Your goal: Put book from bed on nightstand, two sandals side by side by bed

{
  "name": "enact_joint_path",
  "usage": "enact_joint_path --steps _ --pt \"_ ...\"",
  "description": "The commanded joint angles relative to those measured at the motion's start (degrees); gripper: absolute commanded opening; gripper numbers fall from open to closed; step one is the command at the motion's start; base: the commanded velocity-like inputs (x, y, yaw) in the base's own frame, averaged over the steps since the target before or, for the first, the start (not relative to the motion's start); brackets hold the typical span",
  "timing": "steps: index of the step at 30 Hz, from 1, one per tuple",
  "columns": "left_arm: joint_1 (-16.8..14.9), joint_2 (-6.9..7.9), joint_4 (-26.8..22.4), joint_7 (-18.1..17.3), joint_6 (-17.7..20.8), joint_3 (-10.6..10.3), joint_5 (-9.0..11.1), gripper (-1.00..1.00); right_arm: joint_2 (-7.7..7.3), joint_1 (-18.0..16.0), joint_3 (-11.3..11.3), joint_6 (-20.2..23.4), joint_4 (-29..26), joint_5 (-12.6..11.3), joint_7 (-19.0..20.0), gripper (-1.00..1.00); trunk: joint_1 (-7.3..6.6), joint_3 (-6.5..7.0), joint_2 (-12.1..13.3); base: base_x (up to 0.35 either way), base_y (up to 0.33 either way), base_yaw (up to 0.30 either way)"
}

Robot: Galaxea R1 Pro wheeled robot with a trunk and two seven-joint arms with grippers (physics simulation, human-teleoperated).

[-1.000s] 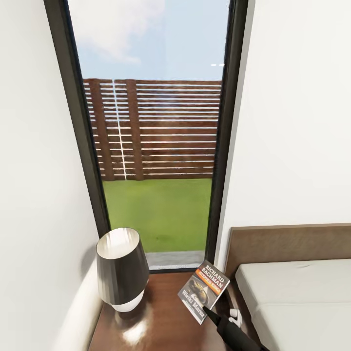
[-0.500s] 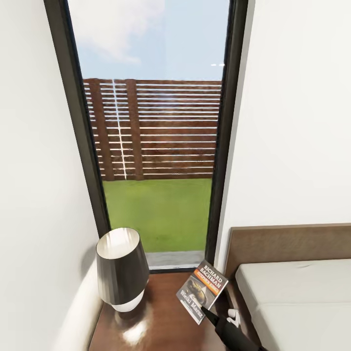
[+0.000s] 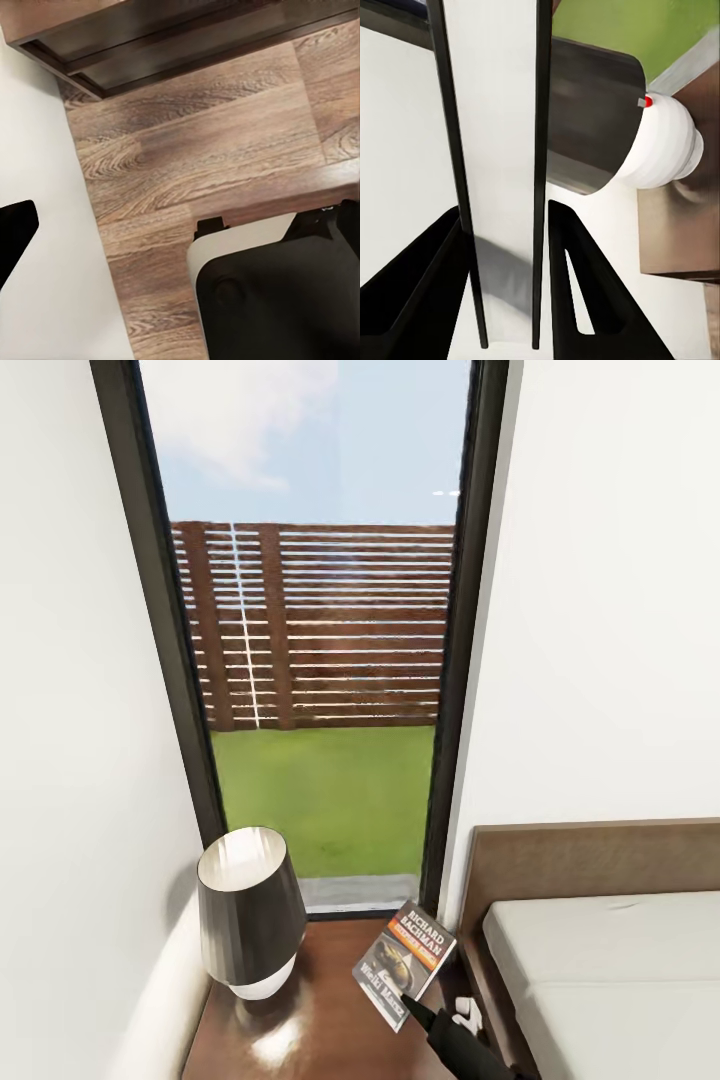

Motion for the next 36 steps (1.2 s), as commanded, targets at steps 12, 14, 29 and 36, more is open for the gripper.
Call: enact_joint_path --steps 12,14,29,36 --pt "0.0 0.15 -0.1 0.2 -0.5 -0.4 0.2 1.00 0.98 -0.7 0.2 1.1 0.0 -0.6 -7.9 -1.00 0.02 -0.02 0.0 0.000 0.000 0.000" --pt "0.0 0.16 -0.1 0.2 -0.5 -0.4 0.2 1.00 1.01 -0.8 0.2 1.1 0.0 -0.6 -8.4 -1.00 0.02 -0.02 0.0 0.000 0.000 0.000" --pt "0.0 0.13 -0.1 0.1 -0.8 -0.5 0.1 1.00 0.84 -1.4 0.5 6.3 0.0 -0.6 -12.1 -1.00 0.02 -0.02 0.0 0.000 0.000 0.000" --pt "0.0 0.17 -0.1 0.0 -0.9 -0.5 0.1 1.00 0.95 -1.7 0.5 8.1 -0.1 -0.6 -14.3 -1.00 0.02 -0.02 0.0 0.000 0.000 0.000"
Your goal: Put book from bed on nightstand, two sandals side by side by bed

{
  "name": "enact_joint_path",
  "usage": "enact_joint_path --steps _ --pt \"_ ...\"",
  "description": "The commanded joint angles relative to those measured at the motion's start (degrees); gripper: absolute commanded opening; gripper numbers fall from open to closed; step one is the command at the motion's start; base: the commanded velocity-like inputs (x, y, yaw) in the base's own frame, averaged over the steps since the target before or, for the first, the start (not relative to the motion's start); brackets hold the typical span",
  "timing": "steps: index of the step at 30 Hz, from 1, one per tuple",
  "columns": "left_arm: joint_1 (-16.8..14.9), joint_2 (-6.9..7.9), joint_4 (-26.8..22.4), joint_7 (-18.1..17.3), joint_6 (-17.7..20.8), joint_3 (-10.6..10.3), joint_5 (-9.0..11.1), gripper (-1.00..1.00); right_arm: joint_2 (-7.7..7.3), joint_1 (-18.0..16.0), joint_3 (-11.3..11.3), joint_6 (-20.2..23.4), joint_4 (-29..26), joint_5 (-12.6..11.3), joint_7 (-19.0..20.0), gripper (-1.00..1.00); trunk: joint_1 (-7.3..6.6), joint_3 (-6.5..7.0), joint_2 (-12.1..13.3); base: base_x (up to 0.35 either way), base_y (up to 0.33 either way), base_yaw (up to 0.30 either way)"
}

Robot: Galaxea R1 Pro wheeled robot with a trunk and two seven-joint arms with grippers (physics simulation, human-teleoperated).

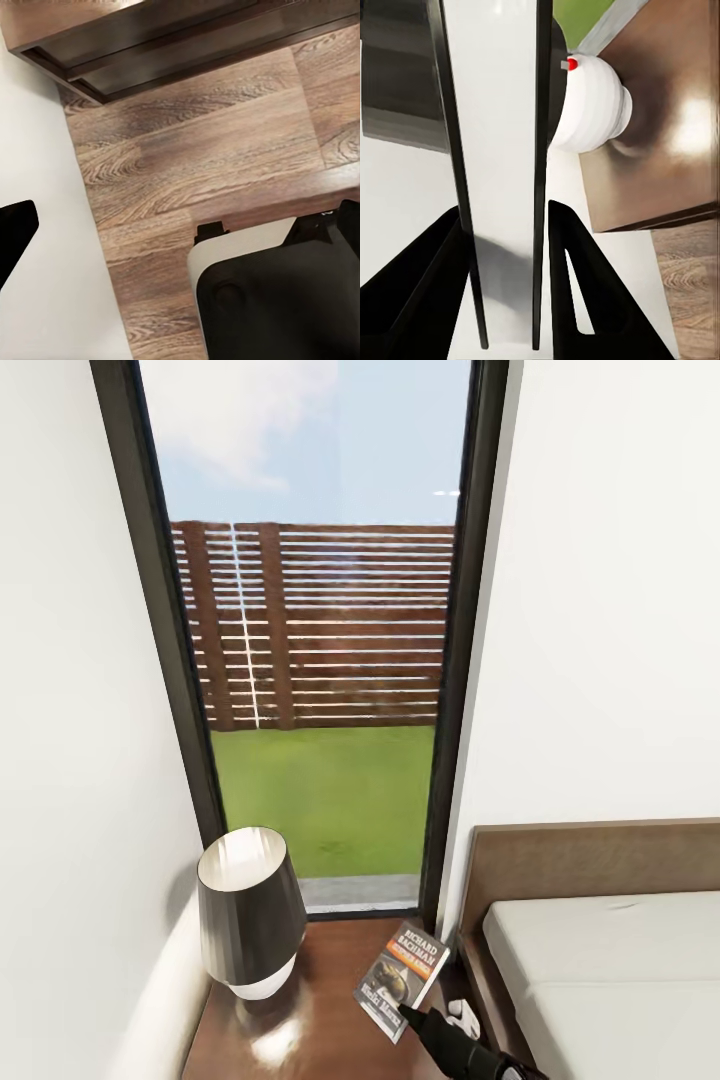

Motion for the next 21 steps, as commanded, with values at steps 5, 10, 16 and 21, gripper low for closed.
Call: enact_joint_path --steps 5,10,16,21 --pt "0.0 0.04 -0.1 0.3 -0.1 -0.5 0.3 1.00 0.14 -0.2 -0.2 0.9 0.0 -0.7 -2.7 -1.00 0.24 -0.20 -0.4 0.000 0.000 0.000" --pt "0.0 0.00 -0.1 0.3 -0.1 -0.5 0.3 1.00 0.53 -0.2 -0.2 1.0 0.1 -0.8 -4.6 -1.00 1.34 -1.10 -2.4 0.000 0.000 0.000" --pt "0.0 -0.01 -0.1 0.3 -0.1 -0.5 0.3 1.00 1.05 -0.2 -0.1 1.1 0.1 -0.8 -5.6 -1.00 2.65 -2.18 -4.9 0.000 0.000 0.000" --pt "0.0 -0.02 -0.1 0.3 -0.1 -0.5 0.3 1.00 1.40 -0.3 -0.1 1.2 0.0 -0.9 -5.9 -1.00 3.75 -3.08 -6.9 0.000 0.000 0.000"
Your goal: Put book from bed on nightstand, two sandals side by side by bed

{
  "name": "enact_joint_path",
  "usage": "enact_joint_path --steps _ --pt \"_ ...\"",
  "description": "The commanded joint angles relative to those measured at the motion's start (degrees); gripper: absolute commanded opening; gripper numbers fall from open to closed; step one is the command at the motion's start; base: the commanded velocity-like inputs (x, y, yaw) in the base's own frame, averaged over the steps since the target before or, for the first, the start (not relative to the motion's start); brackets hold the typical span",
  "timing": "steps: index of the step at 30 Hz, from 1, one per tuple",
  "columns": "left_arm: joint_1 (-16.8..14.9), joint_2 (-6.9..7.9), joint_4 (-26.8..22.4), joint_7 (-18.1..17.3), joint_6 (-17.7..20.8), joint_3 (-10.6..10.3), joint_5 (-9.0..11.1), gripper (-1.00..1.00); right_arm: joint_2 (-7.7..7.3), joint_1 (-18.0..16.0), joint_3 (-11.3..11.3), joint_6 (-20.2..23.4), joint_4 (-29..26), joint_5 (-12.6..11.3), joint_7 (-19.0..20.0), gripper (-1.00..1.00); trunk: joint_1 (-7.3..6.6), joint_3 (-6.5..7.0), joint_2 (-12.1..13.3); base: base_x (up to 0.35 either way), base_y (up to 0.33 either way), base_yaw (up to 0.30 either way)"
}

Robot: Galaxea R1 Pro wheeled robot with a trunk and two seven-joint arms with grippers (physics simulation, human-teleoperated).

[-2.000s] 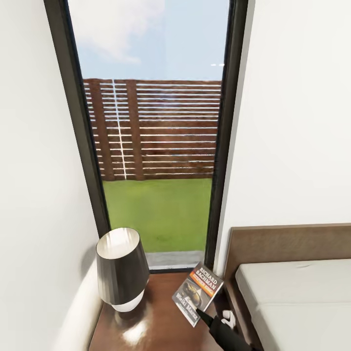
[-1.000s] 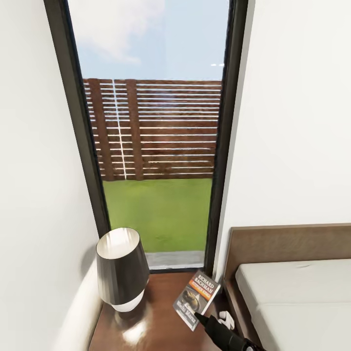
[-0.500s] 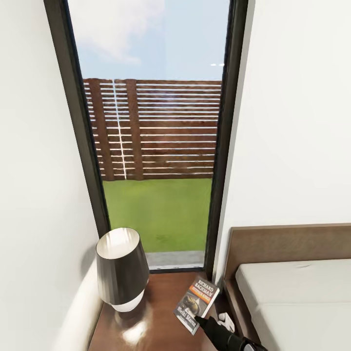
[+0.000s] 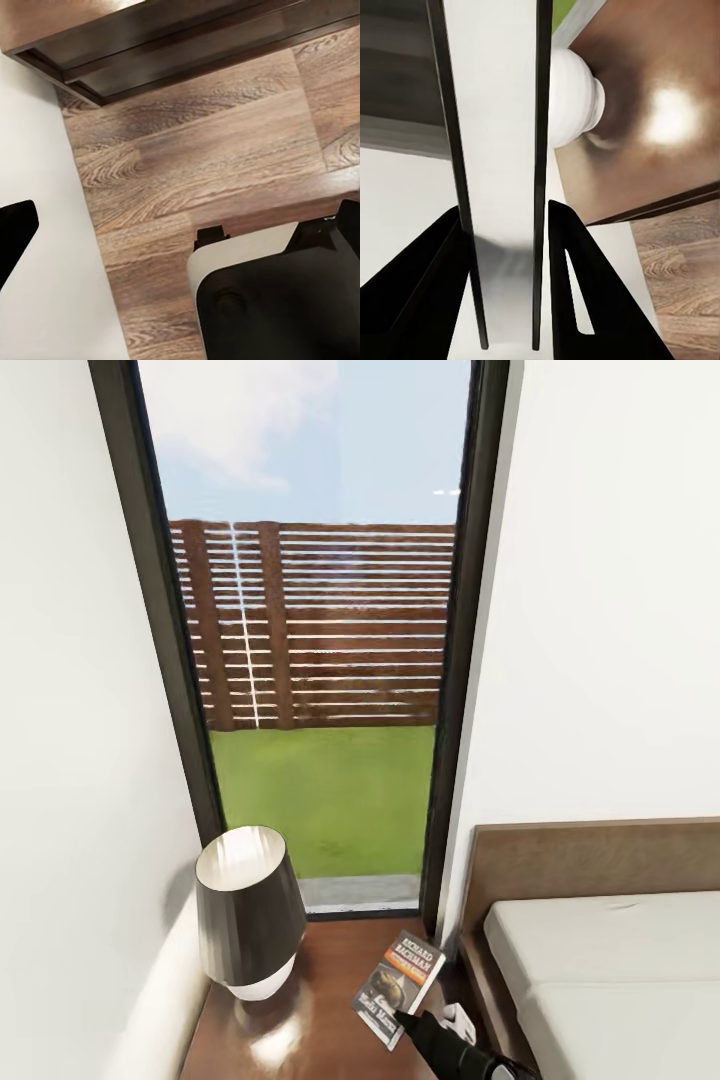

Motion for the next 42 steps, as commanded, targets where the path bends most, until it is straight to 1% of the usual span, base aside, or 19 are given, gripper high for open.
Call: enact_joint_path --steps 1,4,8,9,13,18,20,24,30,35,41,42 --pt "0.0 0.03 -0.1 0.3 -0.1 -0.5 0.3 1.00 0.08 -0.1 -0.2 0.6 -0.1 -0.4 0.0 -1.00 0.25 -0.31 -0.5 0.000 0.000 0.000" --pt "0.0 0.03 -0.1 0.3 -0.1 -0.5 0.3 1.00 0.16 -0.4 -0.2 1.3 -0.1 -0.4 -0.1 -1.00 0.91 -0.84 -1.7 0.000 0.000 0.000" --pt "0.0 0.03 -0.1 0.3 -0.1 -0.5 0.3 1.00 0.25 -1.2 -0.2 4.6 -0.1 -0.2 -0.3 -1.00 0.91 -0.84 -1.7 0.000 0.000 0.000" --pt "0.0 0.03 -0.1 0.3 -0.1 -0.5 0.3 1.00 0.25 -1.2 -0.2 4.6 -0.1 -0.2 -0.3 -1.00 0.91 -0.84 -1.7 0.000 0.000 0.000" --pt "0.0 0.03 -0.1 0.3 -0.1 -0.5 0.3 1.00 0.28 -2.5 -0.2 8.1 -0.2 -0.1 -0.8 -1.00 0.91 -0.84 -1.7 0.000 0.000 0.000" --pt "0.0 0.02 -0.1 0.3 -0.1 -0.5 0.3 1.00 0.46 -3.7 -0.2 9.8 -0.2 -0.2 -2.5 -1.00 0.91 -0.84 -1.7 0.000 0.000 0.000" --pt "0.0 0.02 -0.1 0.3 -0.1 -0.5 0.3 1.00 0.57 -4.0 -0.2 10.0 -0.2 -0.3 -3.1 -1.00 0.91 -0.84 -1.7 0.000 0.000 0.000" --pt "0.0 0.03 -0.1 0.3 -0.1 -0.6 0.3 1.00 1.13 -5.1 -0.2 10.6 -0.2 -0.4 -5.5 -1.00 1.79 -1.56 -3.3 0.000 0.000 0.000" --pt "0.0 0.03 -0.1 0.3 -0.1 -0.6 0.2 1.00 1.92 -5.8 -0.2 10.8 -0.1 -0.5 -8.2 -1.00 1.79 -1.56 -3.3 0.000 0.000 0.000" --pt "0.0 0.03 -0.1 0.3 -0.1 -0.6 0.1 1.00 2.25 -6.2 -0.2 10.9 -0.1 -0.6 -9.6 -1.00 1.79 -1.56 -3.3 0.000 0.000 0.000" --pt "0.0 -0.01 -0.1 0.3 -0.1 -0.6 0.1 1.00 2.40 -6.4 -0.2 10.9 -0.1 -0.7 -10.3 -1.00 1.79 -1.56 -3.3 0.000 0.000 0.000" --pt "0.0 -0.02 -0.1 0.3 -0.1 -0.6 0.1 1.00 2.42 -6.4 -0.2 10.9 -0.1 -0.7 -10.4 -1.00 2.01 -1.74 -3.7 0.000 0.000 0.000"
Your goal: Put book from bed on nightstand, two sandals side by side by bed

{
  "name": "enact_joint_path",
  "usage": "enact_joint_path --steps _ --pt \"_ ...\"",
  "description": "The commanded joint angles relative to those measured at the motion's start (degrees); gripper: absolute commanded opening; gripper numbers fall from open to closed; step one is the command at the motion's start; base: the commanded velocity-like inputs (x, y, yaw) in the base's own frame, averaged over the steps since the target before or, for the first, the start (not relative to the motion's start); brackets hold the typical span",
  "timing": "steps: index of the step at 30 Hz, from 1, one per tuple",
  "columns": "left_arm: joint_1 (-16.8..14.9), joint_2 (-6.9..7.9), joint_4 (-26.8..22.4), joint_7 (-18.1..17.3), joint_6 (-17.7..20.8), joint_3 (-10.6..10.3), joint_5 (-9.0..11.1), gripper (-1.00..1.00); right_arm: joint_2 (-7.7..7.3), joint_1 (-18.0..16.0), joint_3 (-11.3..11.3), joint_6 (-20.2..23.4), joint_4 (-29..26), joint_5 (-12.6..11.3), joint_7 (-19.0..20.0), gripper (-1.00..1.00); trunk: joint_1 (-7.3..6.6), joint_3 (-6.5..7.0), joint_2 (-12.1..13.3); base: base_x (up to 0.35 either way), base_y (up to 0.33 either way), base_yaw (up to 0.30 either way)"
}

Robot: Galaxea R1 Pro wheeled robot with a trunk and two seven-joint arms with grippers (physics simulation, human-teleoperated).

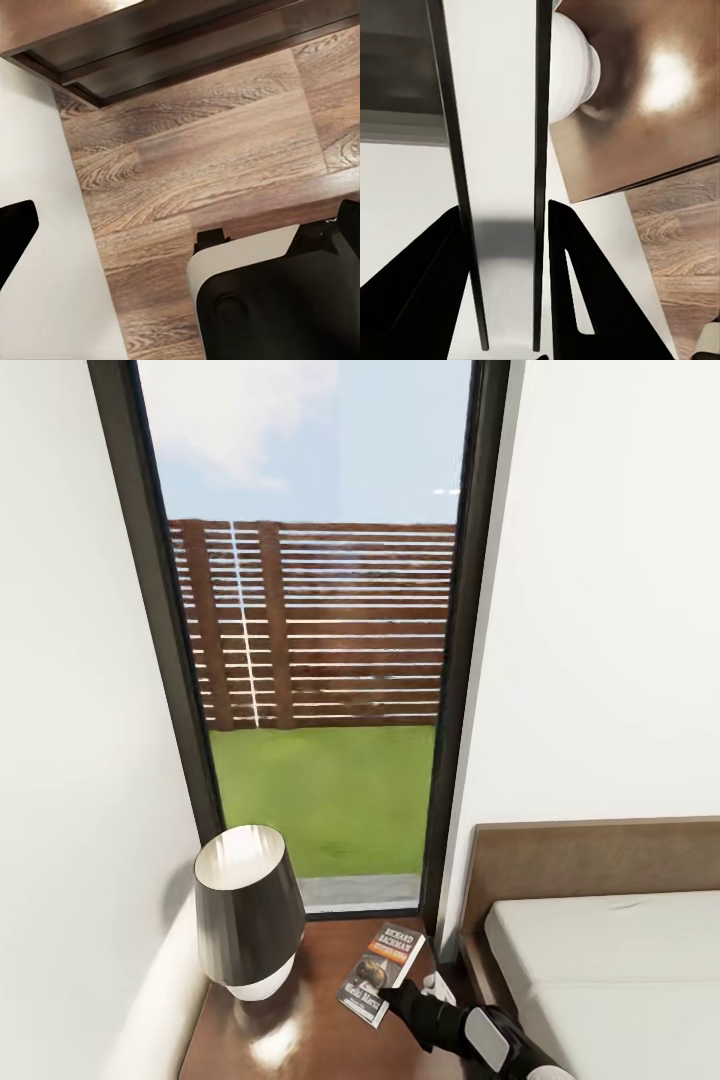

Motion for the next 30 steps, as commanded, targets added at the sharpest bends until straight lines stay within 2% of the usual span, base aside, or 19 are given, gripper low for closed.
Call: enact_joint_path --steps 1,17,30 --pt "0.0 0.03 -0.1 0.3 -0.1 -0.5 0.3 1.00 0.05 -0.1 -0.3 0.5 -0.1 -0.3 -0.1 -1.00 0.25 -0.30 -0.5 0.000 0.000 0.000" --pt "0.0 0.00 -0.3 0.3 -0.1 -0.5 0.3 1.00 0.13 -0.3 -0.3 0.5 -0.1 -0.3 -2.7 -1.00 3.76 -3.17 -6.9 0.000 0.000 0.000" --pt "0.0 0.15 -2.8 0.3 0.1 -0.6 0.3 1.00 0.35 -1.1 -0.3 0.5 0.0 -0.3 -3.3 -1.00 6.62 -5.50 -12.1 0.000 0.000 0.000"
